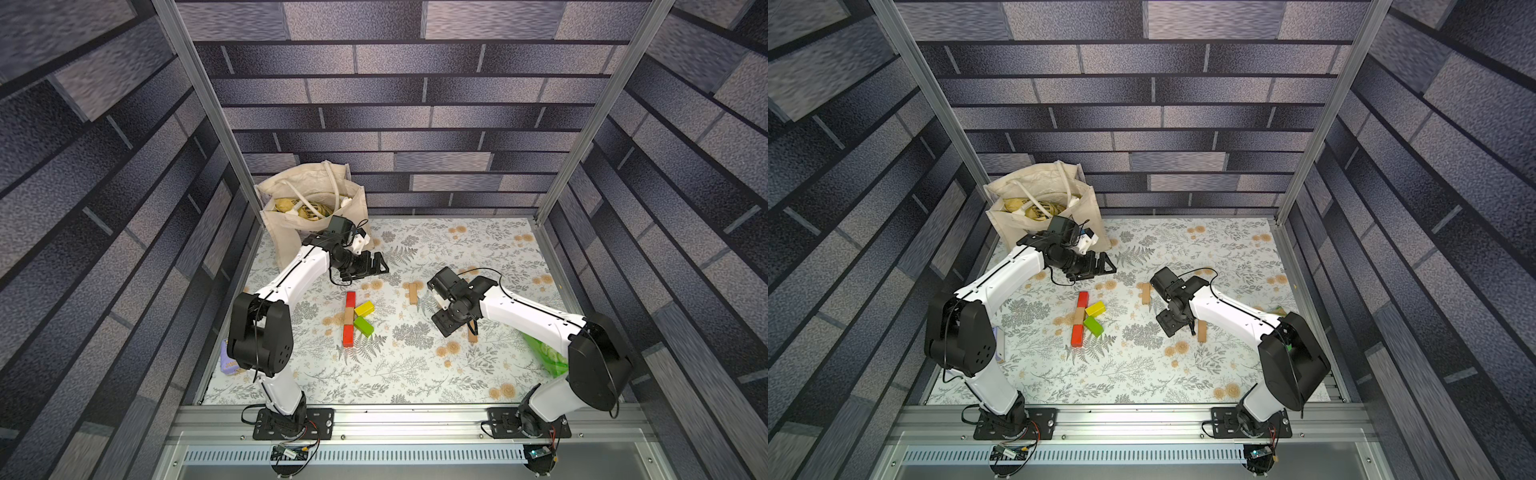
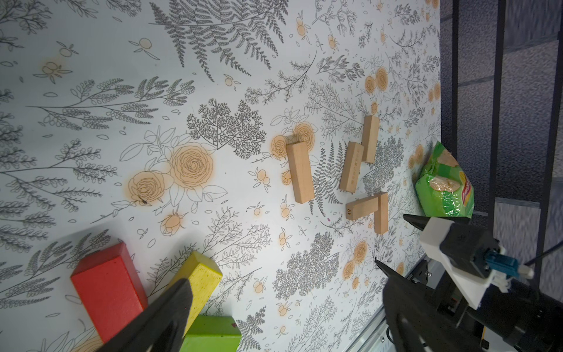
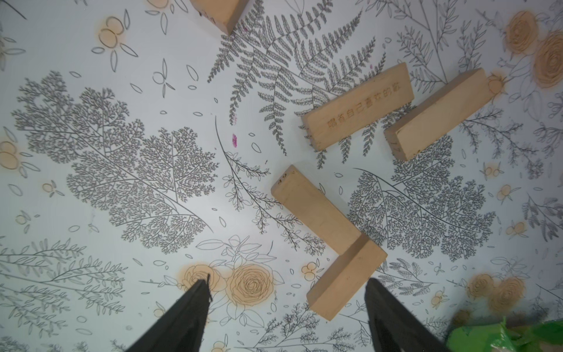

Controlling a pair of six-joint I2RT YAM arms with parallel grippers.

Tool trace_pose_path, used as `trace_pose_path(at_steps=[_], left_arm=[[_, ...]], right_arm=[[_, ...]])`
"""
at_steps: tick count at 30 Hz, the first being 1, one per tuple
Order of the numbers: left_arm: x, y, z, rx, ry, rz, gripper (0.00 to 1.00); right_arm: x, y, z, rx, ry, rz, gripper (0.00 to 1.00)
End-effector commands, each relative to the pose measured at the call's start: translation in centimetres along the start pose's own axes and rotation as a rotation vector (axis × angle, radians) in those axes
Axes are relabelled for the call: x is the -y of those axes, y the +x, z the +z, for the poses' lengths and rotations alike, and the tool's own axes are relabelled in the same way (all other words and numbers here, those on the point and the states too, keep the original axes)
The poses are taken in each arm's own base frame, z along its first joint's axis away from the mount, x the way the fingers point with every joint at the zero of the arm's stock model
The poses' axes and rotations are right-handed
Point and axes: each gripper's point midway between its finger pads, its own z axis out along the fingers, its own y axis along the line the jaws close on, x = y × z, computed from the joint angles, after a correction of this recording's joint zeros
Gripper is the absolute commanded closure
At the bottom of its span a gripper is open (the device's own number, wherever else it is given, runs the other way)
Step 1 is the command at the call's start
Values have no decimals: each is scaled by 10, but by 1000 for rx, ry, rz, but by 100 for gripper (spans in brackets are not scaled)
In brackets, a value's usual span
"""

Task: Assemble the letter k with building blocks
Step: Move the building block to the center of the board.

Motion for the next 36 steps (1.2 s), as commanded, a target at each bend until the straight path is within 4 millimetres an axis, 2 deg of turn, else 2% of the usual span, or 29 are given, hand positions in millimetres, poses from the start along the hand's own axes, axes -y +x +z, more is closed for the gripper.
trace_pose_path(at_steps=[1, 3, 9, 18, 24, 29, 33, 36], left_arm=[[11, -7, -13, 26, 30, 19, 0], [11, -7, -14, 29, 28, 20, 0], [11, -8, -13, 27, 33, 15, 0], [9, -9, -13, 28, 39, 10, 0], [11, -7, -11, 16, 49, 15, 0], [12, -3, -5, -18, 71, -2, 0], [17, 0, -4, -32, 88, -4, 0], [30, 8, -2, -77, 131, -4, 0]], right_arm=[[5, 10, 10, -82, 33, -38, 19], [2, 9, 14, -96, 19, -38, 18], [14, 3, 24, -85, 63, 7, 17], [24, 8, 51, -140, 100, 34, 17], [27, 1, 54, -119, 115, 38, 17], [28, 2, 59, -117, 109, 42, 17], [26, 6, 64, -135, 101, 42, 18], [25, 7, 69, -148, 100, 41, 18]])
